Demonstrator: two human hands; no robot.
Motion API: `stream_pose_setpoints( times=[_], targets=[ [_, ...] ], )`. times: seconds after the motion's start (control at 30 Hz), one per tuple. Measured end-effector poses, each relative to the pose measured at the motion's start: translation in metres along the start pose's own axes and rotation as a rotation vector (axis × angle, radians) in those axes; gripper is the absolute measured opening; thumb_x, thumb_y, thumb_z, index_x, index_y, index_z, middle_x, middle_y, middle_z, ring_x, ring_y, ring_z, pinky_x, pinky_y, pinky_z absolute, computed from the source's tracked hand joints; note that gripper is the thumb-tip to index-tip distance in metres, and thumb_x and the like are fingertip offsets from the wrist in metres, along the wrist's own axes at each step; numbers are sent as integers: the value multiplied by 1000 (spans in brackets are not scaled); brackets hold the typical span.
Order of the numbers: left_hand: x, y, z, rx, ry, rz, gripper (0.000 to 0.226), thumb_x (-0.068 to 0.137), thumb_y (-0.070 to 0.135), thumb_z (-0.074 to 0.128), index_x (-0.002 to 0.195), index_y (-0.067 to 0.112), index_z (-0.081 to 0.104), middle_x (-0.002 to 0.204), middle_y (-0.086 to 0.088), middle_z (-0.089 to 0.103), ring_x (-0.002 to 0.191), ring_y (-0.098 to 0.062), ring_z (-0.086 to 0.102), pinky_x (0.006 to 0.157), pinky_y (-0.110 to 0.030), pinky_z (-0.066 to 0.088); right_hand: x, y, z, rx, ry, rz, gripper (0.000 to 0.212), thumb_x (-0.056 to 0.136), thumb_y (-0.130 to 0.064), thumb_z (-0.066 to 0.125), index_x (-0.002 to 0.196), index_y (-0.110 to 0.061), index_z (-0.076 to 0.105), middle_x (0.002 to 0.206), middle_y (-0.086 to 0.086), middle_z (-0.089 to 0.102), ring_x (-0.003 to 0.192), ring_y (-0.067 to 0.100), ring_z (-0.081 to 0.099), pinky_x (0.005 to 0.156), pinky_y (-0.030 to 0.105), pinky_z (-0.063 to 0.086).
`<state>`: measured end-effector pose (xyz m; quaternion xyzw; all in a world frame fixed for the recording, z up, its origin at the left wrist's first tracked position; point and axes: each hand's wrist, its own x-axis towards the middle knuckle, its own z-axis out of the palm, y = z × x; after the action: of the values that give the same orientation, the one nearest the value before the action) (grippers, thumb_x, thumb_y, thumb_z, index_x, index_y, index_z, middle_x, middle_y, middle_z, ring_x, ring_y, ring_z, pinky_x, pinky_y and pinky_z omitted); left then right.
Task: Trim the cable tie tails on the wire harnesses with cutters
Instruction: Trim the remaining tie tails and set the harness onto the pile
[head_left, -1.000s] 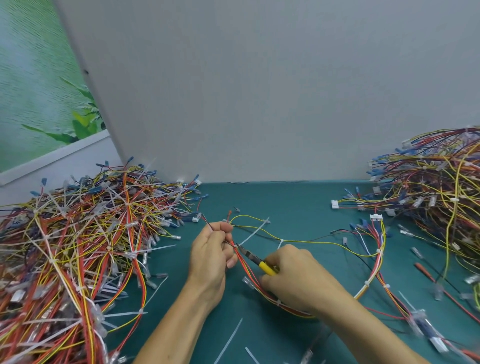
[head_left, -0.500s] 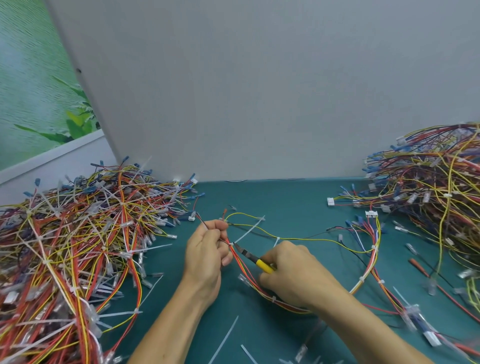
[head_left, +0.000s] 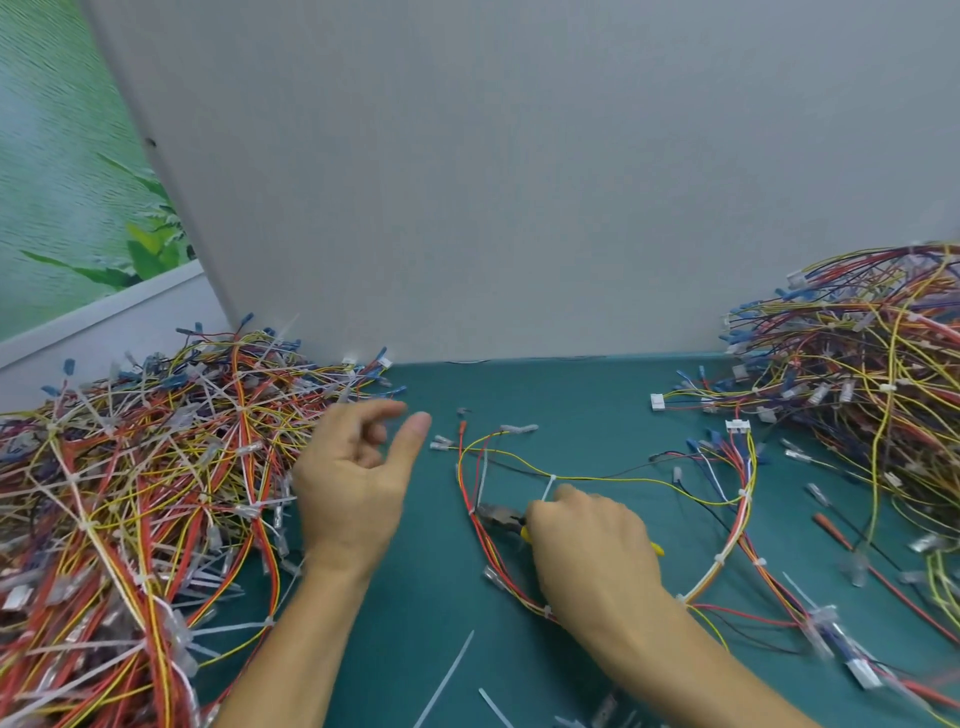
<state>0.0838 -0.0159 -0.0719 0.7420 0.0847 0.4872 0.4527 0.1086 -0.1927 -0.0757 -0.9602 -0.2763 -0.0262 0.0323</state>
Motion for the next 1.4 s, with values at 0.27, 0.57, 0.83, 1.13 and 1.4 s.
stream_pose_setpoints(
  times=[0.27,0.57,0.83,1.13,1.4],
  targets=[
    [-15,-9,11,350,-469,-12,18,76,5,74,86,19,78,70,10,60,63,12,51,63,-2,32,-5,-9,5,-35,23,-39,27,90,-2,44,113,-11,55,114,11,54,107,29,54,72,36,28],
    [-21,-6,20,293,-384,82,12,73,8,81,81,15,79,71,9,61,70,13,55,65,-1,35,-5,-9,5,-29,49,-75,29,93,-4,43,118,-15,53,114,12,53,108,29,53,73,36,29],
    [-21,-14,21,262,-344,3,13,77,10,77,73,22,75,68,11,62,64,6,53,62,-4,34,-5,-7,5,-3,18,-76,29,92,-2,44,113,-17,55,112,10,56,106,31,58,69,35,32],
    [-15,-14,21,-103,-234,-320,21,95,30,47,75,25,53,56,9,51,49,-11,35,56,-33,30,1,16,-12,-47,-15,6,28,89,-7,49,114,-16,57,114,9,58,109,32,59,70,34,35],
    [-31,9,42,-221,-480,-421,22,103,17,35,83,11,42,64,3,58,61,-21,67,53,-25,50,12,86,-31,-59,72,244,24,83,-17,54,104,-24,63,71,-2,36,85,30,58,63,30,36]
  ],
)
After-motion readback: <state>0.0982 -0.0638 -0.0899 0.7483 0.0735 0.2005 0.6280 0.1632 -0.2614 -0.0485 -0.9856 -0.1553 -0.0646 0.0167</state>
